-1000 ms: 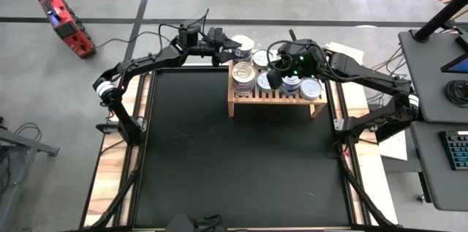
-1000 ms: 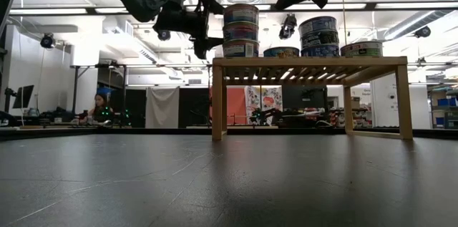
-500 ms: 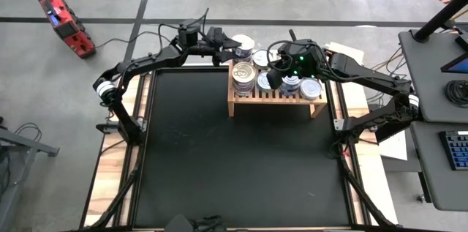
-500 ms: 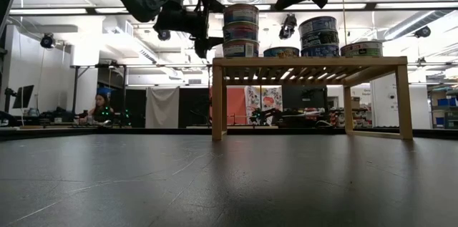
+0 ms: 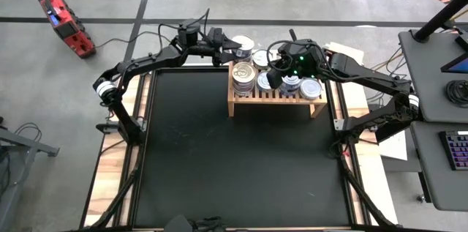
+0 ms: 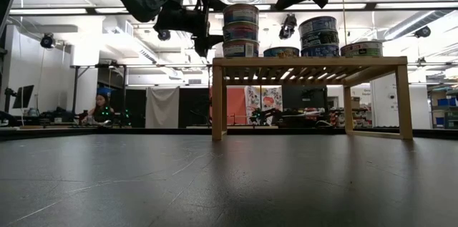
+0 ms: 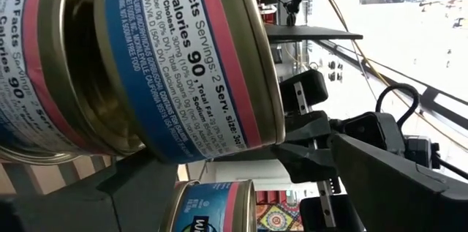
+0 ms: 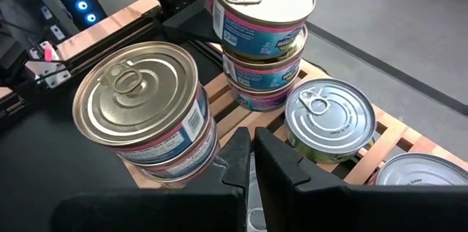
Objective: Stack canned seafood by type on shelf
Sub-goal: Stack the blue-pink tuna can on top of the blue-pink tuna can on the shelf
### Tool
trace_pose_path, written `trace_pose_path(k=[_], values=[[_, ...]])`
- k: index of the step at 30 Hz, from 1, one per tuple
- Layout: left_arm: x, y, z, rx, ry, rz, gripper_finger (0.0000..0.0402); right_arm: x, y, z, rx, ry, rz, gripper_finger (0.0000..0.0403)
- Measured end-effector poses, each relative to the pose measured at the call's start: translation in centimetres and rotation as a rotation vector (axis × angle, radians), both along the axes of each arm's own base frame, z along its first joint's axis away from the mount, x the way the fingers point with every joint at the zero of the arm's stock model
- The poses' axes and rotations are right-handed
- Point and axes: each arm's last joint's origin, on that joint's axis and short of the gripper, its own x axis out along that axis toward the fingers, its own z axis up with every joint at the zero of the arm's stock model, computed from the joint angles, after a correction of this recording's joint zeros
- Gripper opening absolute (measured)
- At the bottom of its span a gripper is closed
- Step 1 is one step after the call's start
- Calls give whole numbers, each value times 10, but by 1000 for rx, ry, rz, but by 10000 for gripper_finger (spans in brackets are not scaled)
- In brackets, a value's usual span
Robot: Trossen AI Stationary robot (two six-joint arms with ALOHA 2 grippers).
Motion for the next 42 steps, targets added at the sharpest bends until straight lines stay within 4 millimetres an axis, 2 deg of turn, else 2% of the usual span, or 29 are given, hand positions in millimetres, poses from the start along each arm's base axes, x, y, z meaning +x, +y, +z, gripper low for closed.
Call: trace_pose_path(k=[17, 42], values=[[0, -1, 2, 3, -14, -23, 341, 0, 0, 0, -4, 1, -7, 13], [0, -2, 4, -197, -23, -64, 341, 0, 0, 0, -5, 3, -8, 13]])
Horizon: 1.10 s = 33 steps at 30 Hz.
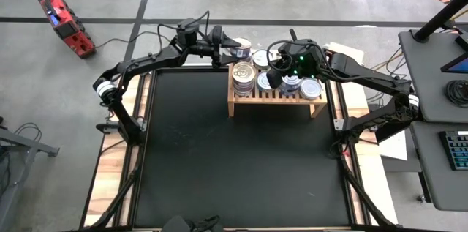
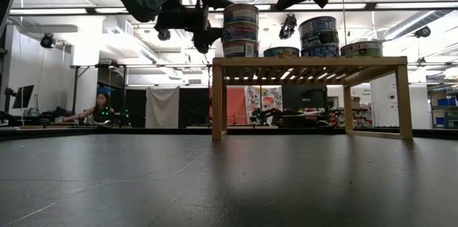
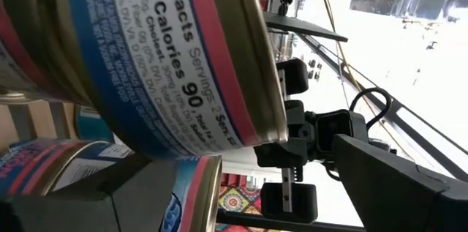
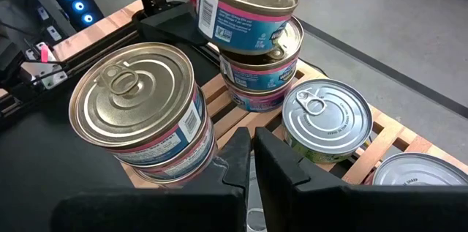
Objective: Stack canned seafood by type on shelf
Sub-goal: Stack the blue-pink tuna can on top of the blue-pink tuna can on the shelf
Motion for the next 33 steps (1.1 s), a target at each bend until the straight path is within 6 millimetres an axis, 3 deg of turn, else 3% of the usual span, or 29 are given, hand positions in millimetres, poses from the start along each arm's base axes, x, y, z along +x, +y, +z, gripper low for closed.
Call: trace_pose_path(k=[21, 33], values=[[0, -1, 0, -31, 4, -42, 341, 0, 0, 0, -5, 4, 4, 13], [0, -2, 0, 206, -29, -63, 341, 0, 0, 0, -5, 5, 5, 13]])
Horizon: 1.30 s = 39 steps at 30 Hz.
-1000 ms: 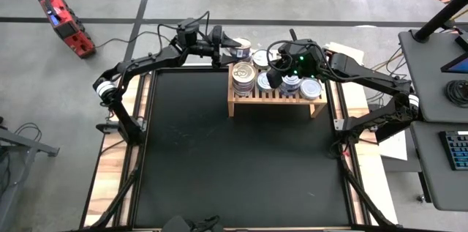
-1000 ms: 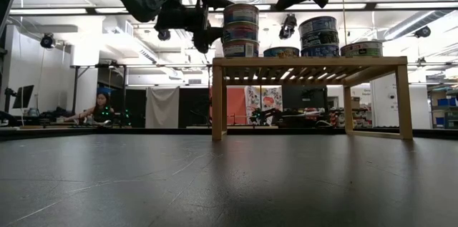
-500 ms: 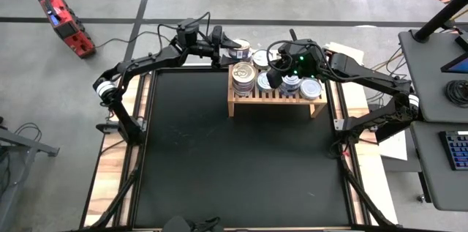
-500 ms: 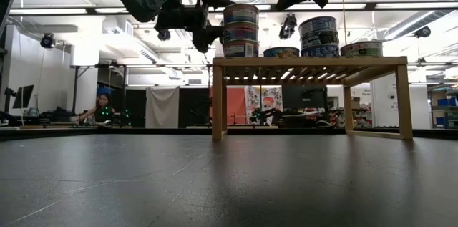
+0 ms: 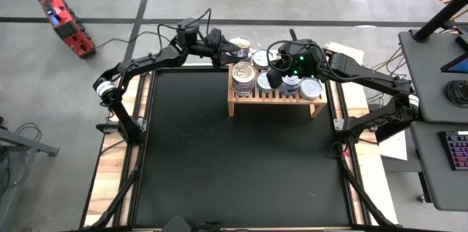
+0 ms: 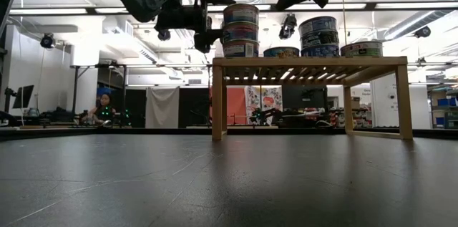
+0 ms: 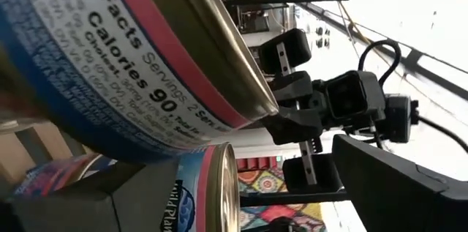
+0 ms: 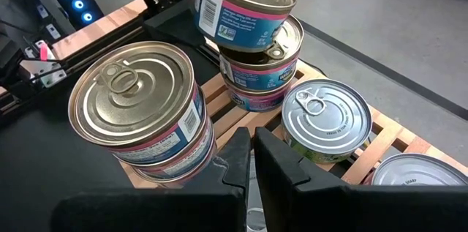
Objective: Stack canned seafood by type on shelf
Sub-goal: Stack the blue-pink tuna can on top of the blue-pink tuna can on the shelf
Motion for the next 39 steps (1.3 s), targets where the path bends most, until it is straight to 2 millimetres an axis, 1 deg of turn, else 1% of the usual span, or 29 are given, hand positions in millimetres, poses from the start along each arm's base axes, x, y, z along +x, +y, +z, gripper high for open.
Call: trace_pose_path(k=[9, 17, 39], values=[[-1, -2, 0, 6, -3, -76, 341, 0, 0, 0, -2, 3, 2, 13], [-2, -1, 0, 3, -3, -79, 341, 0, 0, 0, -2, 3, 2, 13], [-3, -1, 0, 62, -19, -125, 341, 0, 0, 0, 1, 0, 0, 13]])
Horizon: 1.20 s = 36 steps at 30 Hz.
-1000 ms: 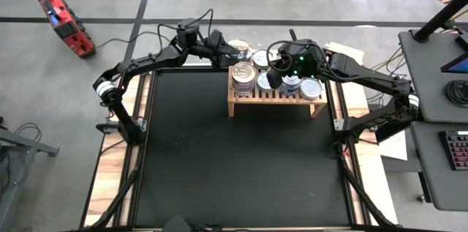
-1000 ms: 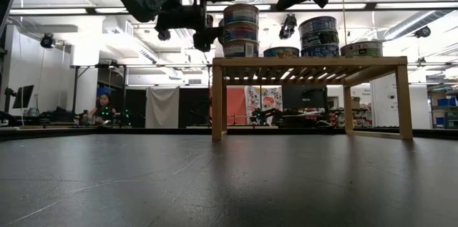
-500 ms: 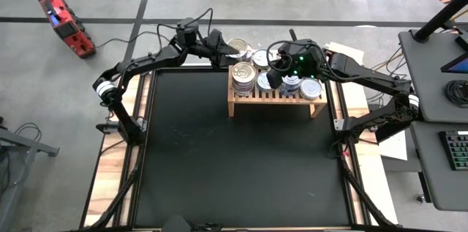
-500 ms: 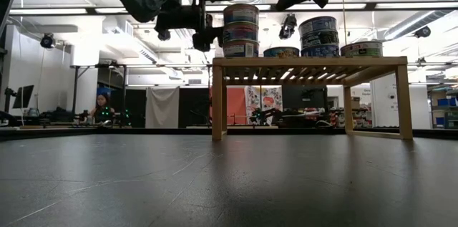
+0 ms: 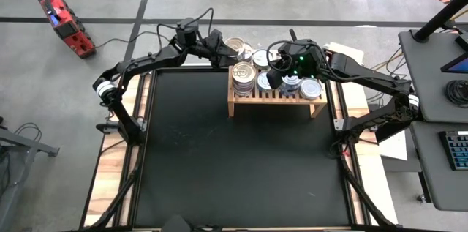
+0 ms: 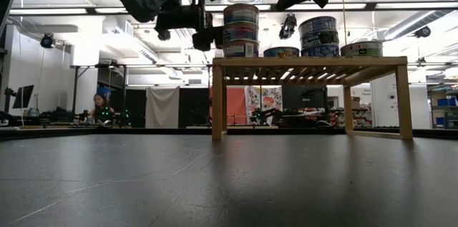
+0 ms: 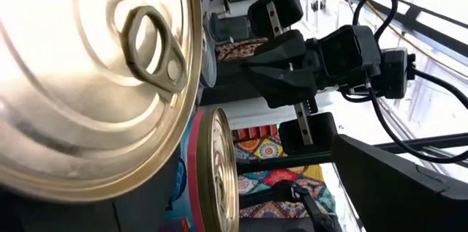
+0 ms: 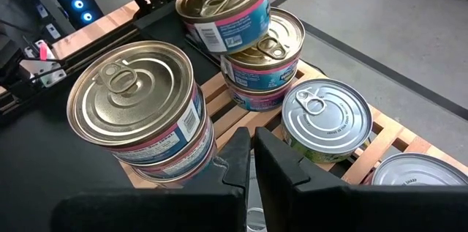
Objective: Stack canned seafood by type on shelf
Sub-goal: Stack the blue-pink tuna can on top of the blue-pink tuna can on the shelf
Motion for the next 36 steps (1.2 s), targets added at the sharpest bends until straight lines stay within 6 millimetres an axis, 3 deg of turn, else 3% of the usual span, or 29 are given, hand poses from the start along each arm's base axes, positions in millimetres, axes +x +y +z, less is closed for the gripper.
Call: trace_pose_path(k=[27, 33, 36], values=[[0, -1, 0, 10, -4, -20, 341, 2, -1, 3, 7, -55, -7, 13], [0, -1, 0, 9, -3, -19, 341, 7, -28, 21, 47, -339, 73, 13], [0, -1, 0, 9, -3, -19, 341, 15, -46, 16, 90, -402, 116, 13]])
